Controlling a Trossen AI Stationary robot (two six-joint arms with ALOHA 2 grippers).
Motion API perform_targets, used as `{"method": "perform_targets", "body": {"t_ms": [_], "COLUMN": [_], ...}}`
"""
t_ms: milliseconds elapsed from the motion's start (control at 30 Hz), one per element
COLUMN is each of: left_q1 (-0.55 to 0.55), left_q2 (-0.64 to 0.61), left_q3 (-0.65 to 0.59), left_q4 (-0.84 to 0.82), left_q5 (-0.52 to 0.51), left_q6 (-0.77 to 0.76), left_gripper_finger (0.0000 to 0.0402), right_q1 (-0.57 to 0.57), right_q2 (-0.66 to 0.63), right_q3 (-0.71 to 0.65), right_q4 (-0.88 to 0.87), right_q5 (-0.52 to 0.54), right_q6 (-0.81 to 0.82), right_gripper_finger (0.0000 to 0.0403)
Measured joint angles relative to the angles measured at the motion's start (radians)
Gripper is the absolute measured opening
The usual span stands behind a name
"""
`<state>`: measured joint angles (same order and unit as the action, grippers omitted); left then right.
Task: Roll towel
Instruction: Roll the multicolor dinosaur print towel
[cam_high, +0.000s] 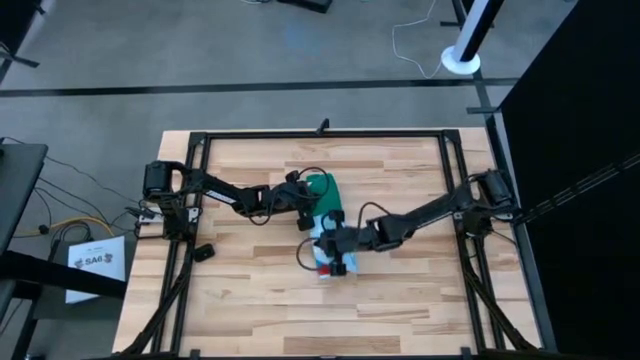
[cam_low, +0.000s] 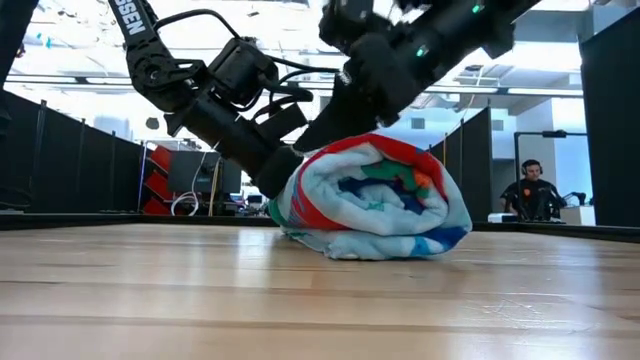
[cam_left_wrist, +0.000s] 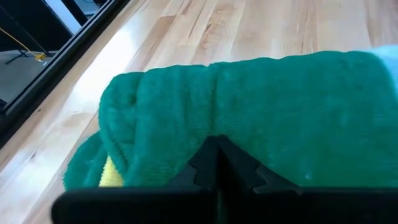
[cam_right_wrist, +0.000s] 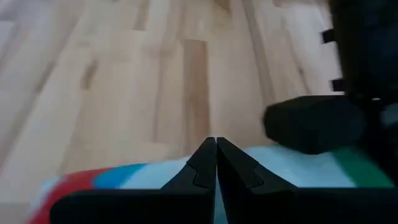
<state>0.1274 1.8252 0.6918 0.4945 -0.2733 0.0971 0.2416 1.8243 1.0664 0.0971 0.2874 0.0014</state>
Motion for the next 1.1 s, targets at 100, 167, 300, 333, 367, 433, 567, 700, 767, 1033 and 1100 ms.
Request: {"method": "perform_targets", "body": {"t_ms": [100,167,300,333,367,433,567,700,767,1033,1100], "left_q1": [-0.003,-0.004,-0.004,0.000,0.004,0.017,0.032,0.038,0.039,0.039,0.039], "left_q2": [0.000,0.000,0.000,0.000,0.000,0.000,0.000,0.000,0.000,0.000,0.000], "left_q3": [0.000,0.000,0.000,-0.001,-0.001,-0.001,-0.001,-0.001,-0.001,-0.001,-0.001], "left_q4": [-0.001,-0.002,-0.008,-0.009,-0.010,-0.016,-0.017,-0.017,-0.017,-0.016,-0.016], "left_q5": [0.001,0.005,0.011,0.018,0.028,0.036,0.055,0.057,0.055,0.074,0.073], "left_q6": [-0.003,-0.008,-0.007,-0.007,-0.009,-0.013,-0.014,-0.007,-0.007,0.033,0.036], "left_gripper_finger": [0.0000,0.0000,0.0000,0.0000,0.0000,0.0000,0.0000,0.0000,0.0000,0.0000,0.0000], "right_q1": [-0.049,-0.071,-0.064,-0.057,-0.050,-0.035,-0.010,0.003,0.009,0.068,0.078], "right_q2": [0.028,0.064,0.149,0.176,0.195,0.227,0.243,0.240,0.240,0.242,0.242], "right_q3": [-0.003,-0.013,-0.008,-0.006,-0.005,-0.003,-0.003,-0.004,-0.005,-0.007,-0.005], "right_q4": [0.013,0.035,0.097,0.113,0.128,0.152,0.174,0.174,0.180,0.205,0.206], "right_q5": [-0.002,-0.012,-0.016,-0.017,-0.015,-0.001,0.011,0.010,-0.001,-0.147,-0.172], "right_q6": [-0.024,-0.025,-0.022,-0.011,-0.001,0.022,0.048,0.052,0.071,0.151,0.161], "right_gripper_finger": [0.0000,0.0000,0.0000,0.0000,0.0000,0.0000,0.0000,0.0000,0.0000,0.0000,0.0000]}}
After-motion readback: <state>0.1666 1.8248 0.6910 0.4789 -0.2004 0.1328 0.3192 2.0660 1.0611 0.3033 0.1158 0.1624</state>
